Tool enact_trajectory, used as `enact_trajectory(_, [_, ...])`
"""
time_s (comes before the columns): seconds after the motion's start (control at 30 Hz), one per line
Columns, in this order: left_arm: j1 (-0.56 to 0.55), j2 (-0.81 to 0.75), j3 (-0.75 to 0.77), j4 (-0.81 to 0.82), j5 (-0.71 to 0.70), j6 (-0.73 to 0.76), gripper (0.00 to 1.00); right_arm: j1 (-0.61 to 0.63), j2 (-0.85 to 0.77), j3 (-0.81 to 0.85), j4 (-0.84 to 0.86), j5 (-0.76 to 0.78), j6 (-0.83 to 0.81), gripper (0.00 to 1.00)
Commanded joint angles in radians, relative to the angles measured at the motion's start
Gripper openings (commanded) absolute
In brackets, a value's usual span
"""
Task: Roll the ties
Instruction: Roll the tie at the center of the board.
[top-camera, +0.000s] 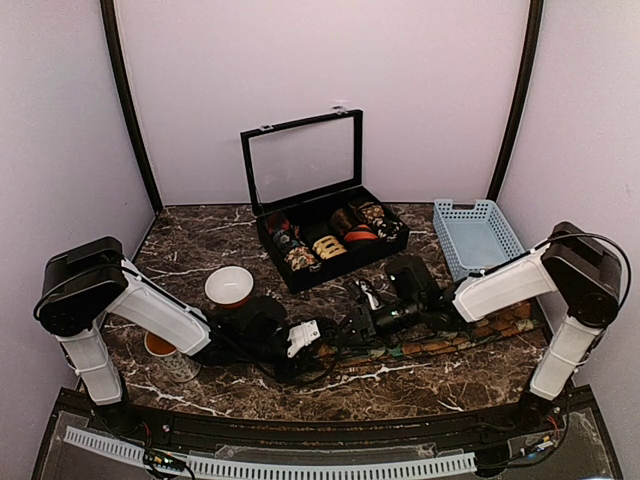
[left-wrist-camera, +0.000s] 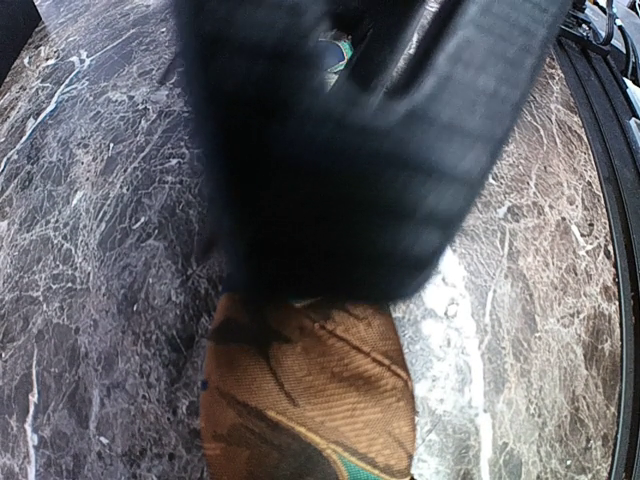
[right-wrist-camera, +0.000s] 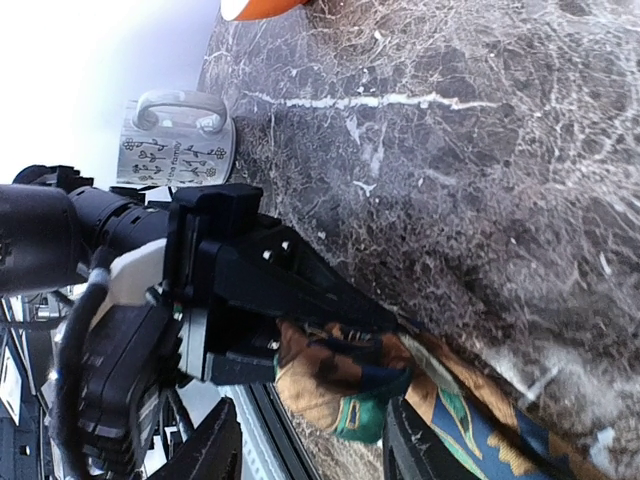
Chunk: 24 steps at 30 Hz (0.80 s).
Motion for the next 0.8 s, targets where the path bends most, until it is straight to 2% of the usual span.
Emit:
enact_trajectory(0.0, [-0.003, 0.022, 0.002, -0.053, -0.001, 0.018, 0.22, 0.013, 0.063, 0.032, -0.001, -0.023, -0.009, 0.47])
enact_trajectory(0.13, [-0.003, 0.023, 0.002, -0.052, -0.001, 0.016, 0.22, 0.017, 0.077, 0.026, 0.008, -0.026, -0.005, 0.39])
enact_trajectory(0.27, [-0.003, 0.024, 0.001, -0.052, -0.003, 0.020, 0.22, 0.019, 0.075, 0.022, 0.013, -0.027, -0.007, 0.19])
enact_trajectory(0.3, [-0.003, 0.024, 0.001, -0.051, -0.004, 0.020, 0.22, 0.019, 0.076, 0.024, 0.013, -0.027, -0.007, 0.16])
enact_trajectory(0.33, [-0.003, 0.024, 0.001, -0.051, -0.004, 0.021, 0.22, 0.019, 0.080, 0.027, 0.008, -0.027, -0.008, 0.18])
enact_trajectory(0.4, [-0.003, 0.024, 0.001, -0.050, -0.003, 0.022, 0.22, 0.019, 0.088, 0.033, -0.023, -0.015, -0.020, 0.34])
enact_trajectory(0.47, [-0.003, 0.023, 0.003, -0.050, -0.001, 0.020, 0.22, 0.017, 0.082, 0.025, -0.030, 0.002, -0.020, 0.42])
enact_trajectory(0.63, [-0.003, 0.024, 0.001, -0.043, 0.002, 0.016, 0.22, 0.016, 0.084, 0.022, 0.003, 0.002, 0.008, 0.49])
enact_trajectory(0.7, [-0.003, 0.024, 0.001, -0.041, 0.001, 0.016, 0.23, 0.016, 0.085, 0.017, 0.049, -0.020, 0.028, 0.39])
enact_trajectory(0.77, [-0.003, 0.024, -0.001, -0.037, -0.001, 0.016, 0.23, 0.016, 0.086, 0.018, 0.052, -0.017, 0.029, 0.19])
